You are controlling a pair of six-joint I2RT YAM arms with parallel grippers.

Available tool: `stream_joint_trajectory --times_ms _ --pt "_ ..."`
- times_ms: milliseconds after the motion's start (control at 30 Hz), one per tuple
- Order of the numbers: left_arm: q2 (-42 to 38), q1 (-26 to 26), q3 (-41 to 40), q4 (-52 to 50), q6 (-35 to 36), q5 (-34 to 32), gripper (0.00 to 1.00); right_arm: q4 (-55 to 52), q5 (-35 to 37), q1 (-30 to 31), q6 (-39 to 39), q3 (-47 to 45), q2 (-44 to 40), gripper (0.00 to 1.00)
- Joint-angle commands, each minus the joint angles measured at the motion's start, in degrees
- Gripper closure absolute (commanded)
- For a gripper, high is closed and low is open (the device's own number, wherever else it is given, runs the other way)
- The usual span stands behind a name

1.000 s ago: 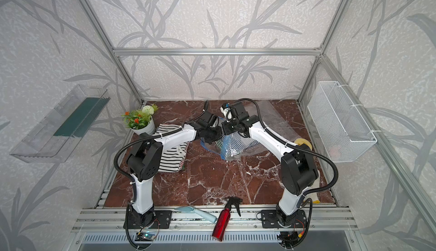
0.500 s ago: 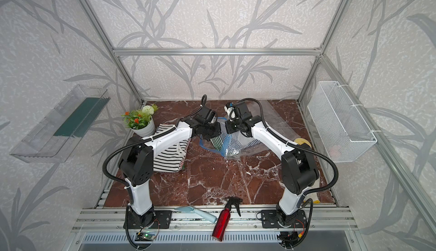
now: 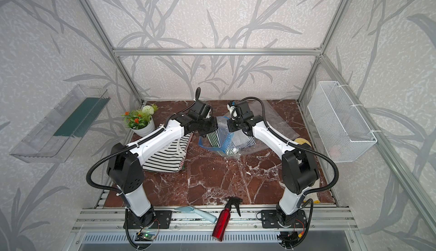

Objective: Take the tank top out of the vacuum bag
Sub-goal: Take out the tank top from the vacuum bag.

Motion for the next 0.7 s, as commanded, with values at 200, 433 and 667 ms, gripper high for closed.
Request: stream_joint_trajectory --times_ms 200,433,667 --pt "-11.03 2.59 -13.60 -1.03 -1.39 -5.95 1.00 -0.31 0.19 -0.37 -0.73 0.06 0.60 1.00" --pt "-10.99 3.58 -19.89 2.14 -3.09 -4.37 1.00 -0.75 -0.26 -0.38 -0.63 0.22 0.79 1.00" --pt "-10.57 3.59 -22.41 4.37 -5.25 -3.28 1.00 -0.84 -0.80 -0.41 -0.64 0.28 0.99 1.00"
